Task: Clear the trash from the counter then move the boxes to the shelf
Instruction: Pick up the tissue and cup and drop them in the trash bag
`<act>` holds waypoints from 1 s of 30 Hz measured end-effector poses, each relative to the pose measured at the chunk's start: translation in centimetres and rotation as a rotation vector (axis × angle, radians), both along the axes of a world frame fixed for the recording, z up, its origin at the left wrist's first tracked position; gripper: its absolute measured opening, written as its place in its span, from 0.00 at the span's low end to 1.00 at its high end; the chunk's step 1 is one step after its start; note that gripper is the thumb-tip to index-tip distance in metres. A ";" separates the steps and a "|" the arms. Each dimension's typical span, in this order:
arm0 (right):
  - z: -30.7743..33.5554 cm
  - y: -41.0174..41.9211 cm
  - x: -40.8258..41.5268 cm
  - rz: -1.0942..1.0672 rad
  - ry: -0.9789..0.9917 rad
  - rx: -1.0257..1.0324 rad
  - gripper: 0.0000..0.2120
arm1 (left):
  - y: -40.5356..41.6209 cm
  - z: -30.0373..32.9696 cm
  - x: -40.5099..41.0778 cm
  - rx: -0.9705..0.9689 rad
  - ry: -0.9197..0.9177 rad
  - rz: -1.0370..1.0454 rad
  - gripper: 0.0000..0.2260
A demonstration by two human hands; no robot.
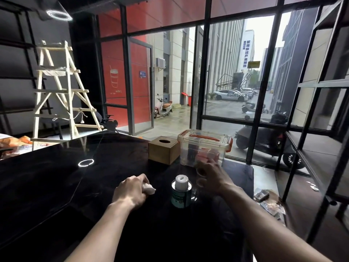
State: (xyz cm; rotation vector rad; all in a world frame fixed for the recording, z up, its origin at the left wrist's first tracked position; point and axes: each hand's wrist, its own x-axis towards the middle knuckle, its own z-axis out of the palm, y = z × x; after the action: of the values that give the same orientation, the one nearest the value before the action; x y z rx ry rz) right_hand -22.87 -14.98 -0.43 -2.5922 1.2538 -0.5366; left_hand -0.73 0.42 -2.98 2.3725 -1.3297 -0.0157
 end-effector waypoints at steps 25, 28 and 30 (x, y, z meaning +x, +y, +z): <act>-0.9 6.0 6.5 0.234 0.034 -0.090 0.25 | 1.8 -1.4 1.6 -0.103 -0.009 0.040 0.10; -1.1 5.9 6.5 0.239 0.132 -0.193 0.24 | 2.0 -1.5 1.7 -0.113 -0.019 0.032 0.10; -1.2 5.7 6.4 0.259 0.177 -0.258 0.24 | 2.1 -1.5 1.7 -0.125 -0.024 0.021 0.10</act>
State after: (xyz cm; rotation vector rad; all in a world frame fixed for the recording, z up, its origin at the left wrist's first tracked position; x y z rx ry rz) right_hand -16.42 -9.26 -1.59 -3.0172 0.9232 -0.4531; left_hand 0.93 2.51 -4.51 2.2885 -1.2776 0.0992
